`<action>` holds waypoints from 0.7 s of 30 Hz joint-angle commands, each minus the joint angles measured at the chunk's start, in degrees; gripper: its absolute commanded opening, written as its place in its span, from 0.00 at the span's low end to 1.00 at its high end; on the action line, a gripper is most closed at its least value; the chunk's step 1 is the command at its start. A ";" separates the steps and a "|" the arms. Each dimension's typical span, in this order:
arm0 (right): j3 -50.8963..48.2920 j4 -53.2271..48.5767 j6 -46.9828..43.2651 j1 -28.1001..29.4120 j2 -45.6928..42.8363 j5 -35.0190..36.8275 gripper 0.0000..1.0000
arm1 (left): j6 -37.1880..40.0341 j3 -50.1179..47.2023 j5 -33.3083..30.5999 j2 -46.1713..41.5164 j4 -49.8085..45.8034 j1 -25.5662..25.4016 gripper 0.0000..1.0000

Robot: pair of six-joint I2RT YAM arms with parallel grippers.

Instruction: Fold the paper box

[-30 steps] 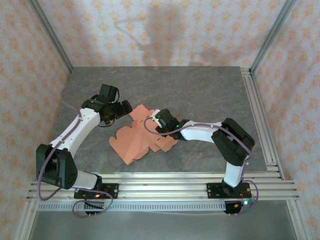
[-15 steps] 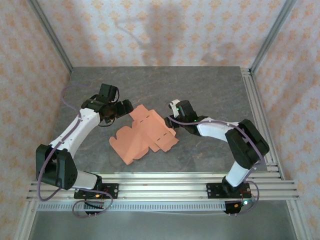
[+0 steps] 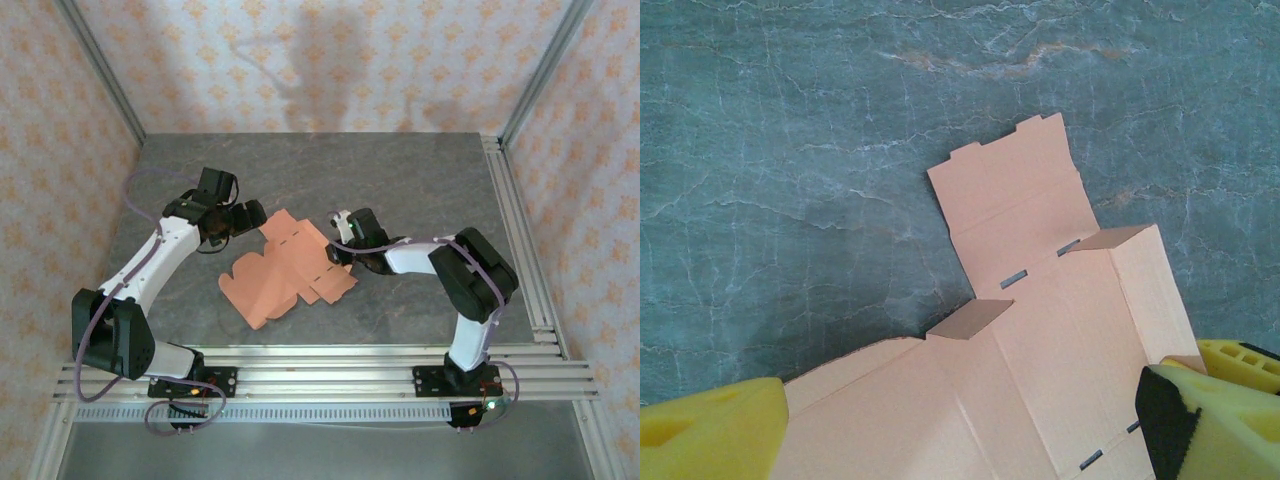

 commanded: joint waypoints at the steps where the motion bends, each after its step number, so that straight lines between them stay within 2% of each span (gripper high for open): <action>1: 1.15 -0.15 -2.02 0.14 0.51 0.54 0.21 | 1.25 -0.45 0.30 0.02 0.53 0.10 0.91; 6: 2.75 -3.48 -4.87 0.20 1.33 -0.95 0.21 | 1.26 -0.54 0.60 0.47 0.70 0.16 0.91; 14: 5.04 -6.97 -6.89 0.28 2.43 -1.77 0.25 | 1.51 -0.46 0.85 1.18 0.23 0.16 0.91; 19: 5.98 -8.51 -7.76 0.46 3.33 -1.20 0.19 | 1.69 -0.63 1.01 1.20 0.29 0.08 0.91; 21: 6.41 -9.46 -8.46 0.63 3.61 -0.66 0.14 | 1.77 -0.64 0.97 1.21 0.15 0.15 0.91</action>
